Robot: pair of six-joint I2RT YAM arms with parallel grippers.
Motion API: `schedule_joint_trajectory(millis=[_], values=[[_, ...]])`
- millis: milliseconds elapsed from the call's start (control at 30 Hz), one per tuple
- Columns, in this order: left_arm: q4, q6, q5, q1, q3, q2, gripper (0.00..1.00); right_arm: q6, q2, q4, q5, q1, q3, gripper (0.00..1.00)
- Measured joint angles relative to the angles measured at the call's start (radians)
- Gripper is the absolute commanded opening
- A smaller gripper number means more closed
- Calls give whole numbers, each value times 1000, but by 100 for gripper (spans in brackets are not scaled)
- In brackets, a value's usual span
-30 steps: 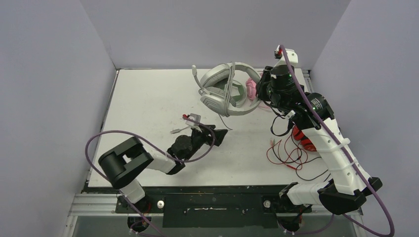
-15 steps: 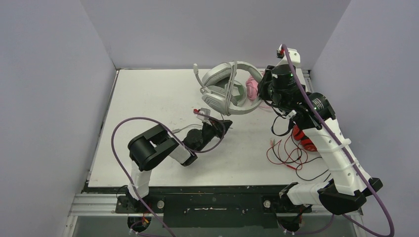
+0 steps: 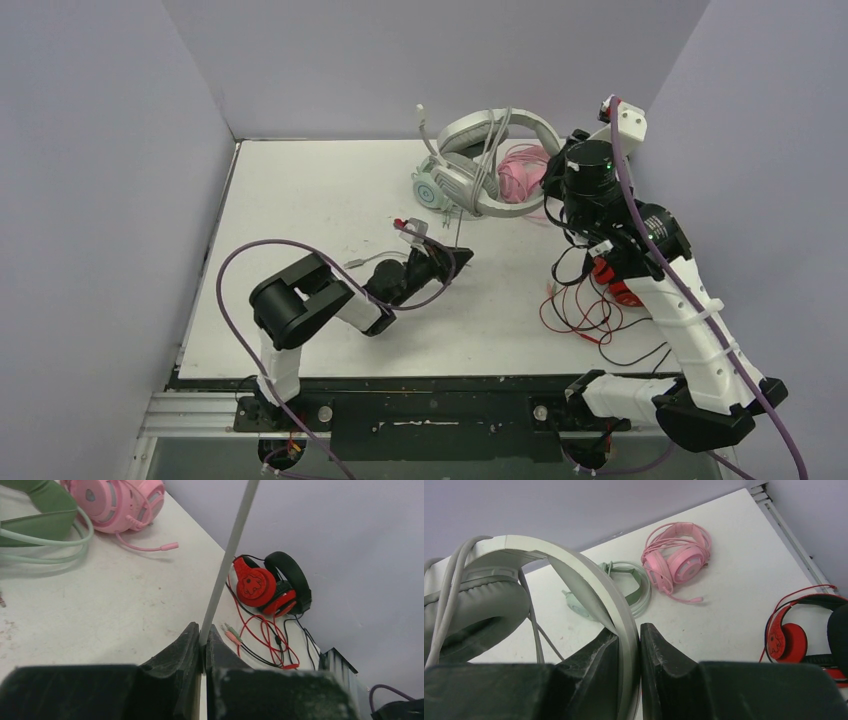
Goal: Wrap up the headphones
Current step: Wrap the headphones cable around the headphones.
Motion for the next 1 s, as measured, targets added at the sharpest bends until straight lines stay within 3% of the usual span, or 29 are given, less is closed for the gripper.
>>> schedule_joint_trajectory(millis=[500, 633, 767, 1000], values=[[-340, 111, 23, -163, -71, -338, 0, -48, -12, 172, 315, -2, -191, 0], [-531, 180, 12, -225, -61, -413, 0, -58, -1, 183, 322, -26, -229, 0], [-793, 286, -23, -288, 32, -461, 0, -55, 18, 184, 320, -48, -264, 0], [-1105, 417, -63, -333, 162, -534, 0, -24, 38, 193, 315, -58, -340, 0]])
